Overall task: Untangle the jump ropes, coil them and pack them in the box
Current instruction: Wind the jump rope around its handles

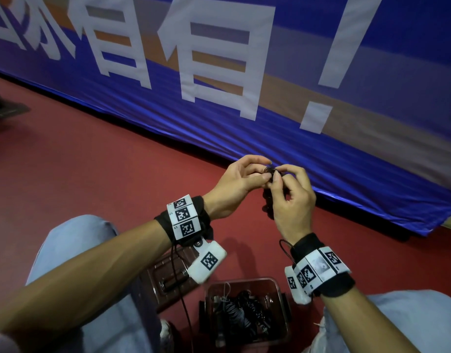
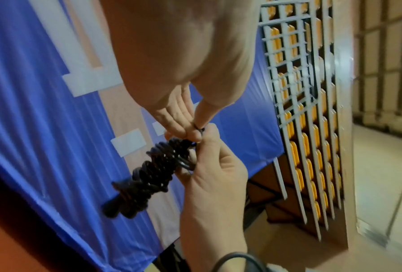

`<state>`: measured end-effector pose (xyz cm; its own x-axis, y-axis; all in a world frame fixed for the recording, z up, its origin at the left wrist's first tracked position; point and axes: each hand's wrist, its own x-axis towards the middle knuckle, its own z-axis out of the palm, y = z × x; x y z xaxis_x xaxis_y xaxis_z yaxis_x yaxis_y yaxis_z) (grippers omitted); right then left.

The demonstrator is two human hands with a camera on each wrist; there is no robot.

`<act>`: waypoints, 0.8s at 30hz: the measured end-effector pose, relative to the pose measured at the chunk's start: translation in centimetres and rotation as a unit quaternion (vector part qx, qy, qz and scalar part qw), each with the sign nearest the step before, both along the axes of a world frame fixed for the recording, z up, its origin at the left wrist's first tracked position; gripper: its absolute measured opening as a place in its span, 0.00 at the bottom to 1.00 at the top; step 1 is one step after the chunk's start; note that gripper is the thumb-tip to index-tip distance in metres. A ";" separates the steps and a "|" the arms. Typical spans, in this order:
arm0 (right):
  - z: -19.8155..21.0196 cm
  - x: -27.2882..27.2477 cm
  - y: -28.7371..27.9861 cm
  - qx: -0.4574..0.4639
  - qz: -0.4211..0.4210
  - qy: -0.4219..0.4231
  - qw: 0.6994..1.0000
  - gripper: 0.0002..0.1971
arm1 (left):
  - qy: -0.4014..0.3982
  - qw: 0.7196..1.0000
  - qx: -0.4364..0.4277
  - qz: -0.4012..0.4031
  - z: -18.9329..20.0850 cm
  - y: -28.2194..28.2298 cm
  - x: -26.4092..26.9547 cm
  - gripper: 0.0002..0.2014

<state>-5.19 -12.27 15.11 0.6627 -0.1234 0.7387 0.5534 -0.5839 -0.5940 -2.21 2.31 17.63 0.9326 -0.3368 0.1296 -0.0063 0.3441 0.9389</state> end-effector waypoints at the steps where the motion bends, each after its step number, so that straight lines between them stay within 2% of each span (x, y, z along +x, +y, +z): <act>1: 0.0 0.0 -0.1 -0.022 -0.001 -0.004 1.000 0.11 | -0.024 0.999 0.039 0.014 0.1 0.0 0.0 0.15; 3: -0.2 0.0 -0.3 -0.087 -0.005 -0.004 0.996 0.13 | -0.065 0.991 0.109 0.046 0.2 0.0 -0.1 0.11; 6: -0.3 0.0 -0.6 -0.147 0.000 0.024 0.989 0.17 | -0.089 0.980 0.155 0.084 0.2 -0.1 -0.2 0.08; 10: -0.4 -0.2 0.3 -0.007 0.056 0.145 0.988 0.20 | -0.088 0.975 0.174 0.111 0.0 0.0 -0.1 0.06; 11: -0.8 0.1 0.5 0.053 0.069 0.186 0.979 0.19 | -0.086 0.973 0.179 0.117 -0.1 0.0 0.0 0.05; 13: -1.1 0.4 0.9 0.200 0.114 0.269 0.935 0.17 | -0.088 0.968 0.198 0.125 -0.1 0.1 0.1 0.04; 15: -1.1 0.6 1.0 0.251 0.127 0.297 0.912 0.15 | -0.090 0.962 0.221 0.132 0.2 0.3 0.3 0.05; 17: -1.4 0.8 1.1 0.241 0.132 0.284 0.919 0.14 | -0.089 0.960 0.231 0.133 0.4 0.6 0.5 0.04; 22: -1.4 0.4 1.6 0.168 0.125 0.240 0.948 0.17 | -0.078 0.947 0.272 0.148 0.3 1.1 0.8 0.04; 24: -0.9 0.0 1.8 0.162 0.132 0.236 0.949 0.18 | -0.069 0.943 0.285 0.157 0.2 1.1 0.9 0.05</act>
